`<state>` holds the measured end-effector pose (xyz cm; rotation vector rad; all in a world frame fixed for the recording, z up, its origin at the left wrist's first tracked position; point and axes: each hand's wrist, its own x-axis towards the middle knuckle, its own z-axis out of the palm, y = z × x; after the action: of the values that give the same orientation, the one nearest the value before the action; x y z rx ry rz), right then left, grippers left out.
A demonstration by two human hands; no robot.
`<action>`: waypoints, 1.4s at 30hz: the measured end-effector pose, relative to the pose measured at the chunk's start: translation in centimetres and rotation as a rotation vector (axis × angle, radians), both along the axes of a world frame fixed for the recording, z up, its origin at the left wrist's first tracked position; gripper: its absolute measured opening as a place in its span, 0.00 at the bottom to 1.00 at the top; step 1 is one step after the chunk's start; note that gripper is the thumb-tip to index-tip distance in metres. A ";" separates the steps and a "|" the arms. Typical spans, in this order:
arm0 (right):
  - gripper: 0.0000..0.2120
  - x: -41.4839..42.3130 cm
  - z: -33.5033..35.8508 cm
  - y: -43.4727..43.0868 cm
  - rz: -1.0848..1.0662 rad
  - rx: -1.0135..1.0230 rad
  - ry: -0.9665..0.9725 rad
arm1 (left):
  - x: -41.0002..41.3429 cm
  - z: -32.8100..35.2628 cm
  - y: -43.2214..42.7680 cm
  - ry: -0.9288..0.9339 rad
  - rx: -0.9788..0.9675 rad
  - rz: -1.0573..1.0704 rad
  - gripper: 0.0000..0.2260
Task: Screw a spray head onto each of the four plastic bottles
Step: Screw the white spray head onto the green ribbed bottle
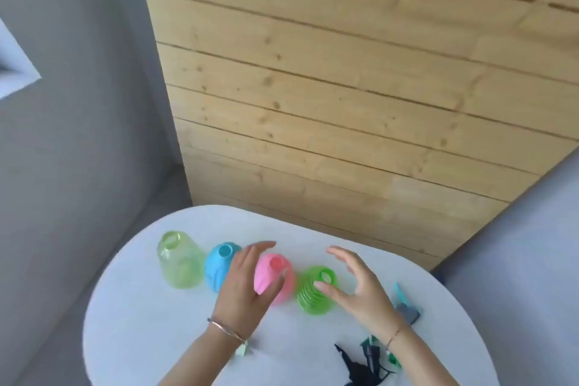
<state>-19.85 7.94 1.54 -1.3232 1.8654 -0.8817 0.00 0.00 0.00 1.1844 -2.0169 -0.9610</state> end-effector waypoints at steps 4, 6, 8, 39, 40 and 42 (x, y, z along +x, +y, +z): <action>0.28 -1.8 -4.0 -0.2 0.079 -0.034 0.017 | -1.0 -3.7 -1.6 0.077 -0.097 -0.036 0.27; 0.27 -2.2 -5.7 -0.2 0.119 -0.050 0.043 | -1.5 -5.2 -1.7 0.117 -0.116 -0.052 0.30; 0.28 -2.4 -7.3 -0.2 0.162 -0.094 0.067 | -1.8 -6.7 -1.9 0.135 -0.203 -0.060 0.30; 0.22 1.1 -5.0 13.2 -0.066 -0.355 -0.223 | -0.1 -8.8 11.2 0.263 -0.068 -0.350 0.32; 0.19 -0.1 -5.7 13.5 -0.144 -0.333 -0.149 | -0.1 -9.1 10.9 0.249 -0.060 -0.328 0.32; 0.14 -2.7 -7.7 14.0 -0.255 -0.269 0.010 | -0.2 -9.6 10.5 0.231 -0.049 -0.293 0.32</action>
<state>-22.54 21.94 -6.17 -1.2614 2.0062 -1.2973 -0.20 10.46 -9.62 0.7260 -2.0446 -1.1251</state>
